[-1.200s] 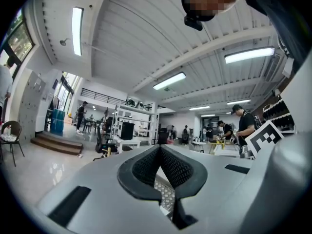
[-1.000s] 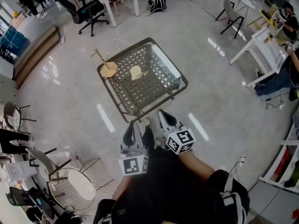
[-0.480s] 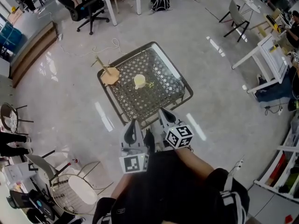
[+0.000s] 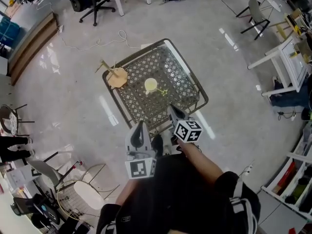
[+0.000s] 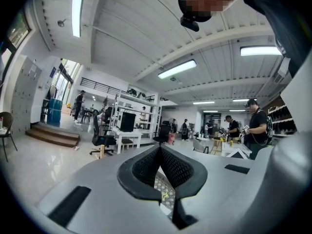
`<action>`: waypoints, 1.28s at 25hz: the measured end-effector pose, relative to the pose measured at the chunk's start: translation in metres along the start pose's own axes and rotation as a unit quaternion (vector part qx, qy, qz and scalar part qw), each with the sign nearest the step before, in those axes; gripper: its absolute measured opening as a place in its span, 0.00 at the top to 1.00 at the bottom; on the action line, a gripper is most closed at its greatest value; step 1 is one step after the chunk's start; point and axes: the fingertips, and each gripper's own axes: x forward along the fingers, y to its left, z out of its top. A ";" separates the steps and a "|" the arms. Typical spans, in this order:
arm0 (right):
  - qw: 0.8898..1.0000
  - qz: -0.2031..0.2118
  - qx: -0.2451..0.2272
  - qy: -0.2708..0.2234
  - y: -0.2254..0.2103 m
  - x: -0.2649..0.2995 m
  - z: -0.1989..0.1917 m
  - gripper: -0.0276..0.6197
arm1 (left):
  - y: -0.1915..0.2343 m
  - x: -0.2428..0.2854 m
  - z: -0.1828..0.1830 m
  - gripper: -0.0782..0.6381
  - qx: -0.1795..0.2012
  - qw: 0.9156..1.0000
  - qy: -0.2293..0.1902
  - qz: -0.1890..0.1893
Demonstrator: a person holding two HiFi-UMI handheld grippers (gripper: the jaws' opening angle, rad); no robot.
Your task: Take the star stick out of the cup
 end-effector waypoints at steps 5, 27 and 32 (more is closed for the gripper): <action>0.998 -0.027 0.052 0.037 -0.030 0.046 -0.013 0.91 | 0.023 0.029 -0.007 0.87 0.022 1.000 0.016 -0.005; 0.970 -0.101 0.185 0.122 -0.112 0.138 -0.066 0.82 | 0.076 0.096 -0.021 0.87 -0.031 0.998 0.045 0.027; 0.969 -0.100 0.190 0.121 -0.111 0.140 -0.067 0.91 | 0.080 0.092 -0.021 0.87 -0.030 0.998 0.044 0.034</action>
